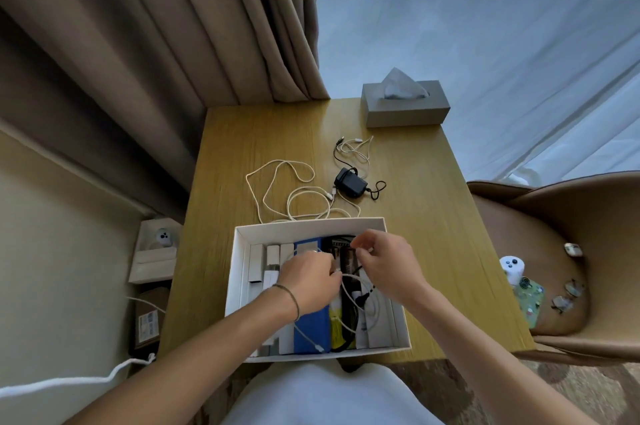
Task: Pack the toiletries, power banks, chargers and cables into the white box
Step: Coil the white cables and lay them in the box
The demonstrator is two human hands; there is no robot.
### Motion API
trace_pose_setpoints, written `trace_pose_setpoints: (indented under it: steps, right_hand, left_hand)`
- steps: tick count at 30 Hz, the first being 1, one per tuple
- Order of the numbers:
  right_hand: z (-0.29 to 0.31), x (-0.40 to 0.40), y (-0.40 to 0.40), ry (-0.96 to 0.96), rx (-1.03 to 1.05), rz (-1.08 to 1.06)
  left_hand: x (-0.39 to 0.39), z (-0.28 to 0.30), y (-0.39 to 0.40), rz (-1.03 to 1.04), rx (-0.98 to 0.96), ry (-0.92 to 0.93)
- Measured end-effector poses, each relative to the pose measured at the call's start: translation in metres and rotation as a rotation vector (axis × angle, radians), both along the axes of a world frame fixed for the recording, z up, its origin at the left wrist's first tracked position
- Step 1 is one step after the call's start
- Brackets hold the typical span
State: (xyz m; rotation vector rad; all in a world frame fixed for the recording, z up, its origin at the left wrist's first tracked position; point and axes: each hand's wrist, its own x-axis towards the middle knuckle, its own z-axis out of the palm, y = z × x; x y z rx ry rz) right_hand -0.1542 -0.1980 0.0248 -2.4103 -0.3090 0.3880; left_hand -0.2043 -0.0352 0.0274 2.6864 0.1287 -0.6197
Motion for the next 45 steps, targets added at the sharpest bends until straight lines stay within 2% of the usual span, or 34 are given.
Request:
trace_pose_setpoints:
  steps: [5, 14, 21, 31, 38, 45]
  right_hand:
    - [0.016, 0.028, 0.009, -0.054, 0.044, -0.009]
    - [0.038, 0.092, 0.018, -0.081, 0.106, -0.040]
    - [0.014, 0.171, 0.018, -0.039, 0.101, -0.086]
    - [-0.060, 0.276, 0.039, 0.029, -0.053, -0.111]
    - [-0.103, 0.299, 0.054, 0.098, -0.120, -0.124]
    - [-0.098, 0.297, 0.058, 0.096, -0.118, -0.142]
  left_hand:
    - [0.018, 0.025, 0.018, 0.050, -0.180, -0.166]
    - [0.076, 0.045, 0.046, 0.093, -0.247, -0.324]
    - [0.124, 0.026, 0.055, 0.139, -0.209, -0.266]
    - [0.187, -0.010, 0.052, 0.173, -0.135, -0.169]
    - [0.201, -0.022, 0.062, 0.200, -0.143, -0.171]
    - [0.205, -0.017, 0.066, 0.195, -0.195, -0.209]
